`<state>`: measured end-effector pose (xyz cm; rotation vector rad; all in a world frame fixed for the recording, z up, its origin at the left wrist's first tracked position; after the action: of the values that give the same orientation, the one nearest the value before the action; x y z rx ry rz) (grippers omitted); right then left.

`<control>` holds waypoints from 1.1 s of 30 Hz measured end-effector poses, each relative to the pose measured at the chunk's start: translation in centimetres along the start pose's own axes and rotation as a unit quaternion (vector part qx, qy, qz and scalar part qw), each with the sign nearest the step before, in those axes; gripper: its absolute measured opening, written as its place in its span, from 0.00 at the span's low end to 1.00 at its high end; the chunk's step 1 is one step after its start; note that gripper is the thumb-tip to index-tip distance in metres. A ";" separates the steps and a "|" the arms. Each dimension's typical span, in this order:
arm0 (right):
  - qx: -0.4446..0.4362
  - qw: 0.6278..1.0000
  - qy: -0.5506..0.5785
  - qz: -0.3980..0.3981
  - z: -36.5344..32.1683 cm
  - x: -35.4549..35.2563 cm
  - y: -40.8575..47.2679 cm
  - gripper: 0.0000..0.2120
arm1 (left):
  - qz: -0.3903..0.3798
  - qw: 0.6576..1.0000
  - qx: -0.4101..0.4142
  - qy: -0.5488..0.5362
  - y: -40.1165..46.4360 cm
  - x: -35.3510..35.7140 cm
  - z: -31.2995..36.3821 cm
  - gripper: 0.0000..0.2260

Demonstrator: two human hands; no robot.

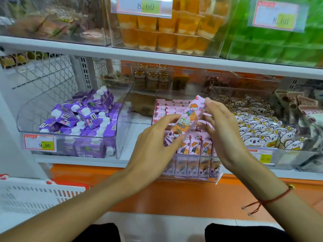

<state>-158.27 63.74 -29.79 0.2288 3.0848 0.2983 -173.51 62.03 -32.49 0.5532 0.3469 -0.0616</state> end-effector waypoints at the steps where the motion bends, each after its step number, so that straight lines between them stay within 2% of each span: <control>1: 0.005 0.999 0.001 -0.041 0.0 0.3 0.0 0.07 | -0.005 1.000 0.001 -0.007 0.0 0.1 0.0 0.18; 3: 0.004 0.993 -0.006 -0.114 -0.2 1.0 -0.3 0.07 | -0.015 1.000 0.007 -0.022 -0.1 0.4 0.0 0.17; 4: -0.004 0.992 -0.021 -0.123 -0.3 1.1 -0.4 0.06 | -0.015 0.999 0.012 -0.027 -0.1 0.5 0.0 0.16; 7: -0.080 0.991 -0.090 -0.064 -1.1 1.0 -0.7 0.05 | 0.009 0.999 0.040 -0.012 0.1 0.3 0.4 0.16; 9: -0.131 0.986 -0.098 -0.023 -1.6 1.0 -1.0 0.07 | 0.027 0.998 0.053 -0.007 0.2 0.2 0.8 0.18; 13: -0.161 0.982 -0.099 -0.021 -2.1 1.1 -1.3 0.13 | 0.031 0.998 0.045 -0.042 0.4 0.0 1.0 0.16; 15: -0.123 0.987 -0.097 -0.047 -1.8 1.0 -0.9 0.17 | 0.007 0.994 -0.001 -0.112 0.5 0.1 0.8 0.15; 17: -0.069 0.992 -0.088 -0.057 -1.1 0.6 -0.4 0.15 | -0.027 0.982 -0.052 -0.178 0.7 0.4 0.6 0.13; 21: 0.064 0.995 -0.057 -0.058 0.8 0.3 0.0 0.18 | -0.083 0.946 -0.142 -0.280 0.5 1.3 0.5 0.07; 24: 0.103 0.992 -0.049 -0.053 1.4 0.3 0.0 0.22 | -0.098 0.930 -0.173 -0.309 0.4 1.4 0.3 0.05; 27: 0.063 0.995 -0.039 -0.072 0.8 0.6 -0.1 0.17 | -0.087 0.939 -0.158 -0.293 0.6 0.9 0.4 0.06; 30: -0.033 0.990 0.024 -0.133 -0.8 1.1 -0.4 0.18 | -0.068 0.960 -0.091 -0.256 1.1 0.0 0.8 0.13; 33: -0.112 0.977 0.006 -0.182 -1.8 1.6 -0.9 0.17 | -0.041 0.969 -0.036 -0.243 1.4 -1.2 1.2 0.17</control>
<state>-160.09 62.74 -28.22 -0.3416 2.9860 0.6215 -174.05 62.55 -30.39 0.4340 -0.1065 -0.2591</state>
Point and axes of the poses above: each hand's wrist, its own y-axis towards the middle knuckle, its own x-axis out of the palm, z = x × y, the point moved 5 cm from there along y, towards the middle knuckle, and after that the axes turned 9 degrees about -y, right-handed, at the moved point
